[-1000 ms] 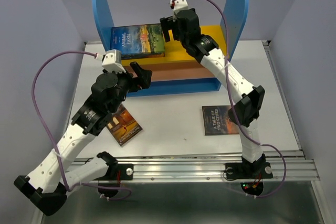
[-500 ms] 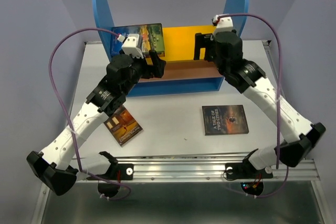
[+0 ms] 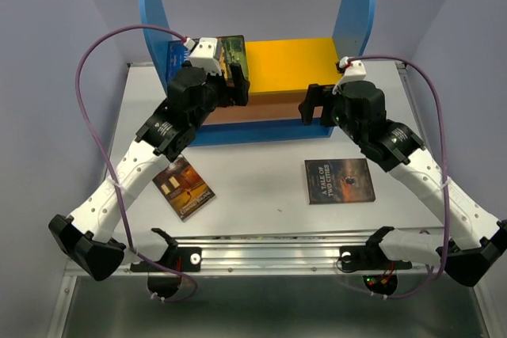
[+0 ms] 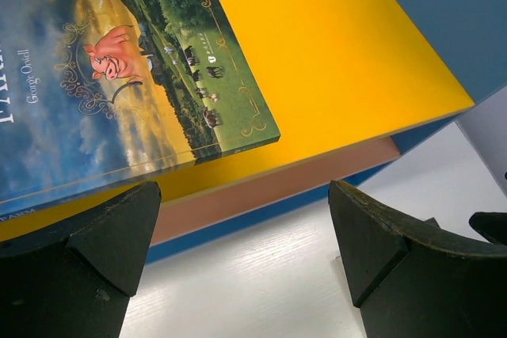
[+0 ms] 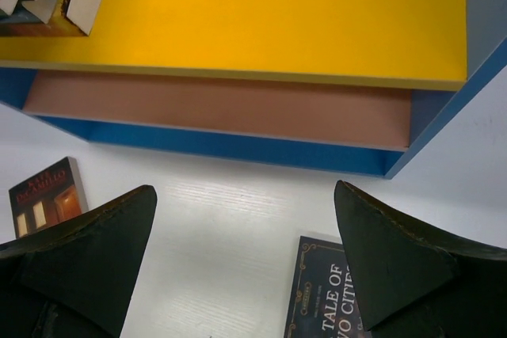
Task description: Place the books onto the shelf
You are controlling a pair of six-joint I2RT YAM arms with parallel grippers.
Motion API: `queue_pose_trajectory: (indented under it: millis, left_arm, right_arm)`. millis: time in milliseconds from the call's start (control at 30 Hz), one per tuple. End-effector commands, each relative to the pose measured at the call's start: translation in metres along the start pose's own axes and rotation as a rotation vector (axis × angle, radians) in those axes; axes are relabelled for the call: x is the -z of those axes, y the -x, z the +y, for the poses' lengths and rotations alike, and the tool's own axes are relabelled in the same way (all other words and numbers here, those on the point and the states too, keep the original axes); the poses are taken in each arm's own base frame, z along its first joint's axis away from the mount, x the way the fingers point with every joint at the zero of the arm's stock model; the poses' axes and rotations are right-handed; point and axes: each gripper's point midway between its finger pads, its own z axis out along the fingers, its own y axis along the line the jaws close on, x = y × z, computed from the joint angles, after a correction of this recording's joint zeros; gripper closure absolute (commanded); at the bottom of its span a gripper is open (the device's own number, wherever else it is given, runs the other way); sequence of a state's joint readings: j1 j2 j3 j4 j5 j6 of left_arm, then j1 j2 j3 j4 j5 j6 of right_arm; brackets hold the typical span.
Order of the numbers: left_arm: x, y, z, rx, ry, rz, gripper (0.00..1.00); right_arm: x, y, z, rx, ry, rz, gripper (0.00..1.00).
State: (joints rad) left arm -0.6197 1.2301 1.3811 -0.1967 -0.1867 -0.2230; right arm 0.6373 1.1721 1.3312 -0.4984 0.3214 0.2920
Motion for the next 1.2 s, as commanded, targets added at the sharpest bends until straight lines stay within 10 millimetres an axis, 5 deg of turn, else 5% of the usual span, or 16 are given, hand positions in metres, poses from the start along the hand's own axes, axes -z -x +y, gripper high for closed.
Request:
queue_pose_trajectory:
  millis: [0,333,500,733,1167]
  left_arm:
    - [0.012,0.021,-0.008,-0.009,-0.057,-0.061,0.01]
    - [0.037,0.028,-0.017,-0.027,-0.143,-0.094,0.01]
    - [0.033,0.007,-0.024,-0.031,-0.189,-0.038,0.01]
    - [0.028,-0.032,-0.031,-0.087,-0.273,0.059,0.01]
    - [-0.005,-0.018,-0.015,-0.211,-0.171,0.117,0.01]
  right_arm:
    - [0.016,-0.003,0.001,-0.031,0.028,-0.007,0.0]
    - [0.024,-0.041,-0.011,-0.027,0.022,0.055,0.0]
    - [0.04,-0.056,-0.028,-0.066,-0.024,0.063,0.0]
    - [0.038,-0.08,-0.041,-0.059,-0.086,0.125,0.0]
    - [0.037,-0.089,-0.048,-0.044,-0.12,0.143,0.0]
